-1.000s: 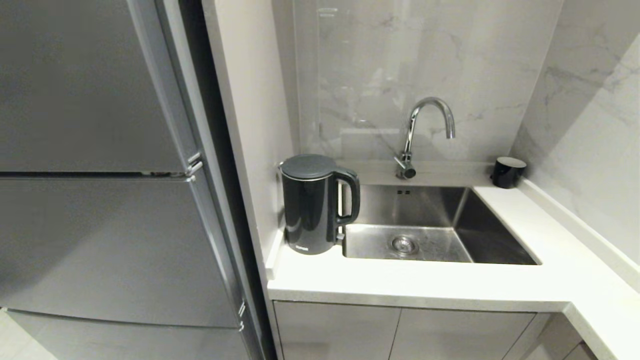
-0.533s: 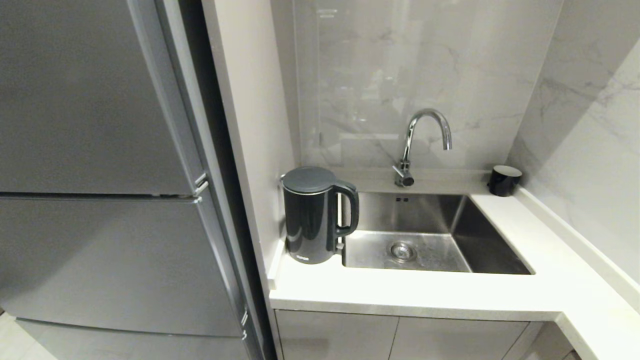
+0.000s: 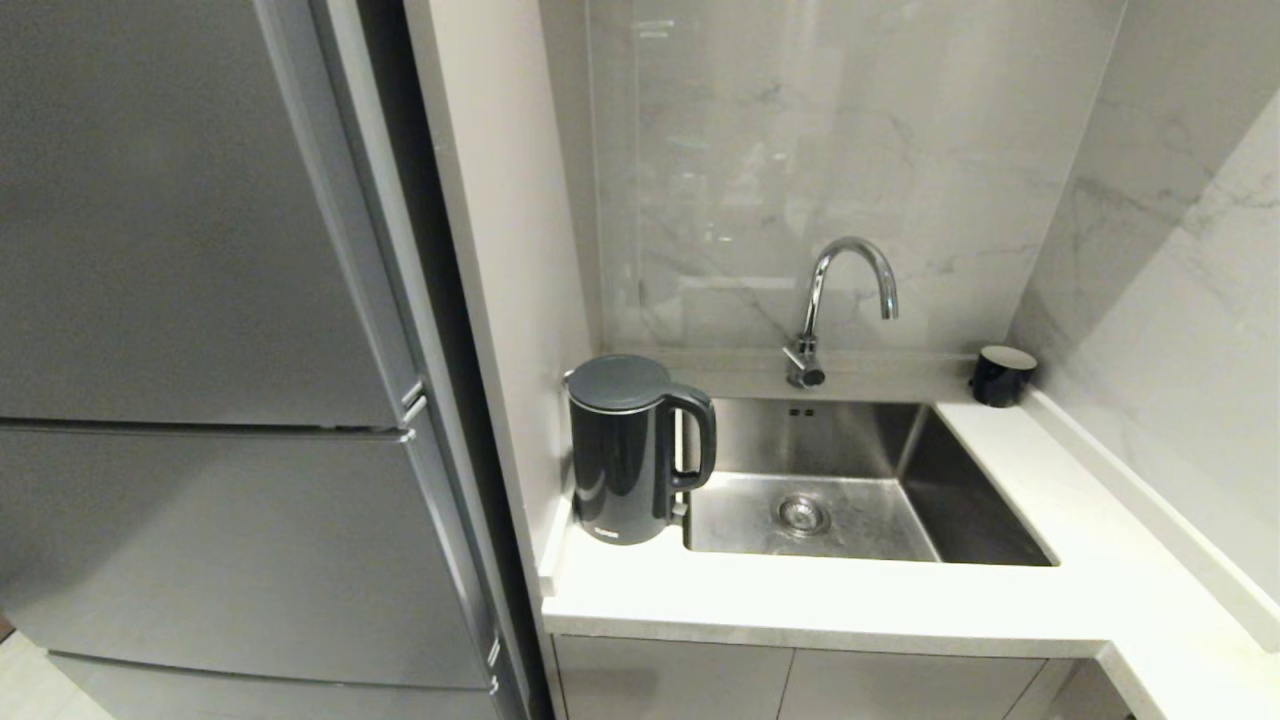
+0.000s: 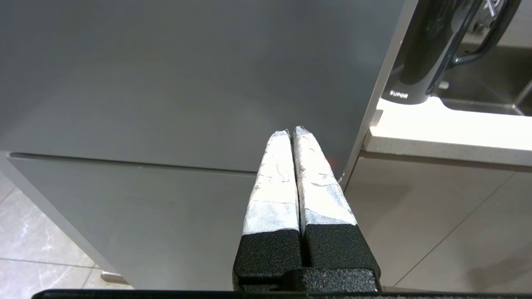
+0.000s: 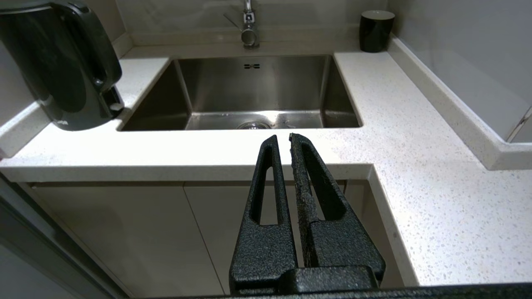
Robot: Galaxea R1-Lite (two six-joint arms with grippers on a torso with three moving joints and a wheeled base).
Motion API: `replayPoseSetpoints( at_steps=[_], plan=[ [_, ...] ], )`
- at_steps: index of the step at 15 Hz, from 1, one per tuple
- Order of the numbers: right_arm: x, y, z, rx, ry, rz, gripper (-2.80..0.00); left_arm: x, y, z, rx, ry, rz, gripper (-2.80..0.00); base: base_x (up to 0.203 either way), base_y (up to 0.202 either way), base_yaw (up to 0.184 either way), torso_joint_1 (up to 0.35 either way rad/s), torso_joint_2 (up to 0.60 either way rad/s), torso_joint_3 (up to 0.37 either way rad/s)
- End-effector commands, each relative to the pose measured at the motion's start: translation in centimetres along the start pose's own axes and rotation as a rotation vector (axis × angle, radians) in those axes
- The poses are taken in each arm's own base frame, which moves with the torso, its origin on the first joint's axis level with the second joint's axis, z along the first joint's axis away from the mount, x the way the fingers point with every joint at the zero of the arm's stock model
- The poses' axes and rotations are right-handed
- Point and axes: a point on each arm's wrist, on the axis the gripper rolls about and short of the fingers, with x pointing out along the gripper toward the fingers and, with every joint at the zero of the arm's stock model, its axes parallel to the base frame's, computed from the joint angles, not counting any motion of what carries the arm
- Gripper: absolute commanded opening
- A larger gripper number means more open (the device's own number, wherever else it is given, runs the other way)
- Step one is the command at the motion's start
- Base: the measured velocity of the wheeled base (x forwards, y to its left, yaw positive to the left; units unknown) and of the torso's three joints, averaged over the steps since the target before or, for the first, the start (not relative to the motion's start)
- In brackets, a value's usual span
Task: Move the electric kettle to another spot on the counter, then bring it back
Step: Grab the kettle
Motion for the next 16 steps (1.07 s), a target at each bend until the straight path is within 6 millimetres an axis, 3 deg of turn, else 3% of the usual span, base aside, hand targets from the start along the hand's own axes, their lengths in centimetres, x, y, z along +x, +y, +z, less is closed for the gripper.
replayPoseSetpoints(
  at_steps=[1, 16],
  plan=[
    [0.01, 0.00, 0.00, 0.000, 0.001, 0.000, -2.80, 0.01, 0.00, 0.00, -0.001, 0.002, 0.000, -2.80, 0.000, 0.000, 0.000, 0.133, -0.33, -0.197],
    [0.01, 0.00, 0.00, 0.000, 0.001, 0.000, -2.80, 0.01, 0.00, 0.00, -0.002, 0.002, 0.000, -2.80, 0.000, 0.000, 0.000, 0.012, -0.03, -0.014]
  ],
)
